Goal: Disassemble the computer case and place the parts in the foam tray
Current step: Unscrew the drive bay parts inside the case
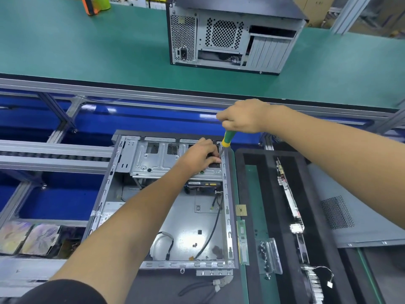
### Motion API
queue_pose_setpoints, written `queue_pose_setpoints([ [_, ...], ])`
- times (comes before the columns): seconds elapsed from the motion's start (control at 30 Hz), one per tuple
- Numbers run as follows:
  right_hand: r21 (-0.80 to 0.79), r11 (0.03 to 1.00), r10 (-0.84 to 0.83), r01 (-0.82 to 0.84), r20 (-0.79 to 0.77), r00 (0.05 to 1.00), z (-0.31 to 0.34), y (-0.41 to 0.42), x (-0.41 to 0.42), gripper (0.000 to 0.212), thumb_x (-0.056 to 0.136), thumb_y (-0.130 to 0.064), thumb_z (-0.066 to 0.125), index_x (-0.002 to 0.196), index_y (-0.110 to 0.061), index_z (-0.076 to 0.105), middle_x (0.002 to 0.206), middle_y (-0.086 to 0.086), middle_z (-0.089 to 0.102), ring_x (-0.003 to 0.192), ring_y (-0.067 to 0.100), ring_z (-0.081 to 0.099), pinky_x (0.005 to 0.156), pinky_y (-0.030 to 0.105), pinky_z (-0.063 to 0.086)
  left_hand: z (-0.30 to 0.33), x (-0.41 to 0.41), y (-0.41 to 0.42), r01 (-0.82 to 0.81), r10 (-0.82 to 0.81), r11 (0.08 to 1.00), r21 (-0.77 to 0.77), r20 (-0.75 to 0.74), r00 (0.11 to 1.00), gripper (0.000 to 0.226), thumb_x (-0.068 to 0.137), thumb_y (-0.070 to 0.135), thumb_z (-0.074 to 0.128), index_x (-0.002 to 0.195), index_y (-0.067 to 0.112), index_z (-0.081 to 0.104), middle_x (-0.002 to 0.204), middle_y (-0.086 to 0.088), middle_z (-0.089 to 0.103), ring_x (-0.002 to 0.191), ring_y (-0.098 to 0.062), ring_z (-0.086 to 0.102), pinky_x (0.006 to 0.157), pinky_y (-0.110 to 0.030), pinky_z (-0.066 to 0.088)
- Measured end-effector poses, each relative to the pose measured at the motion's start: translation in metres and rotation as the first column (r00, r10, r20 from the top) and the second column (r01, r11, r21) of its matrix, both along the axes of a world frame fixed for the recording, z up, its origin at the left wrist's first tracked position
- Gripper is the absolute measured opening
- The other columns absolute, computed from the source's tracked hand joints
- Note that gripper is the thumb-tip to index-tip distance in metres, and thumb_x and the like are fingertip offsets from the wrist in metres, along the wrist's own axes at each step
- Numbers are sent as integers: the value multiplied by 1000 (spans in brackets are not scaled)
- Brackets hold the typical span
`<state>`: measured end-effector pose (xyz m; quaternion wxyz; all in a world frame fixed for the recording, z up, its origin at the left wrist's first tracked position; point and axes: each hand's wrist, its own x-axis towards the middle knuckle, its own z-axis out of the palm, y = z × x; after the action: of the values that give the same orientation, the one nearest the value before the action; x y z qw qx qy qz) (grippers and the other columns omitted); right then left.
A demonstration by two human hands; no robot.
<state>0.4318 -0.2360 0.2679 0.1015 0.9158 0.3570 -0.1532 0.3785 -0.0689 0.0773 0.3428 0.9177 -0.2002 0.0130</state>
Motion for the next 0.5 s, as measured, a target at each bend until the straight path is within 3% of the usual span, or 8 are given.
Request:
queue_pose_setpoints([
  [0.07, 163, 986, -3, 32, -175, 984, -2, 2, -5, 12, 91, -14, 53, 82, -23, 54, 82, -3, 61, 82, 23, 52, 63, 37, 38, 0, 0, 0, -1, 1, 1000, -13, 11, 1000, 19, 89, 33, 78, 91, 16, 70, 93, 4, 59, 89, -9, 40, 82, -28, 40],
  [0.13, 303, 948, 6, 100, -330, 944, -5, 3, -11, 28, 79, 8, 54, 84, -16, 67, 93, 3, 65, 96, 25, 56, 79, 43, 50, 0, -1, 0, 10, -10, 999, -33, 11, 1000, 19, 88, 31, 79, 90, 14, 71, 92, 0, 60, 90, -12, 40, 82, -28, 39],
  [0.2, 308, 943, -1, 123, -368, 930, -4, 7, -14, 31, 80, 4, 57, 97, -18, 70, 95, 3, 69, 96, 24, 61, 83, 44, 52, 1, -1, 0, 15, -15, 999, -34, 5, 1000, 20, 88, 31, 79, 90, 12, 71, 93, -2, 61, 91, -13, 40, 82, -27, 38],
  [0.27, 206, 974, -35, 92, -264, 964, -4, 11, -11, 16, 93, -24, 54, 106, -27, 63, 88, -2, 72, 85, 20, 62, 72, 40, 47, 1, -1, 0, 8, -8, 1000, -24, -1, 1000, 21, 88, 33, 79, 90, 14, 70, 93, 1, 59, 91, -12, 40, 82, -26, 37],
  [0.3, 118, 993, -18, 29, -98, 995, -3, 13, -8, 17, 97, -35, 47, 103, -26, 60, 82, -1, 68, 78, 20, 59, 64, 38, 41, 1, -1, 0, 5, -5, 1000, -19, -6, 1000, 21, 88, 34, 78, 90, 15, 70, 93, 2, 59, 90, -11, 40, 82, -26, 37],
  [0.33, 8, 999, 34, -35, 78, 996, -1, 14, -7, 24, 100, -40, 39, 98, -23, 57, 76, 1, 61, 71, 21, 54, 58, 36, 34, 1, -1, -1, 3, -3, 1000, -14, -10, 1000, 20, 89, 35, 78, 89, 16, 70, 93, 2, 58, 90, -11, 39, 82, -25, 37],
  [0.4, -82, 993, 101, -88, 163, 981, 0, 16, -7, 23, 100, -33, 36, 92, -21, 53, 71, 0, 51, 65, 21, 47, 54, 34, 26, 1, 0, 0, 6, -6, 1000, -8, -8, 1000, 20, 89, 35, 78, 90, 16, 70, 92, 4, 58, 89, -10, 39, 81, -25, 36],
  [0.5, 98, 995, 33, -14, -192, 981, 1, 15, -7, 21, 84, -7, 52, 89, -26, 60, 88, -7, 59, 81, 23, 56, 62, 38, 42, 1, 0, 0, 11, -11, 1000, -18, 0, 1000, 20, 89, 33, 78, 90, 14, 71, 91, 7, 56, 89, -9, 38, 79, -21, 32],
])
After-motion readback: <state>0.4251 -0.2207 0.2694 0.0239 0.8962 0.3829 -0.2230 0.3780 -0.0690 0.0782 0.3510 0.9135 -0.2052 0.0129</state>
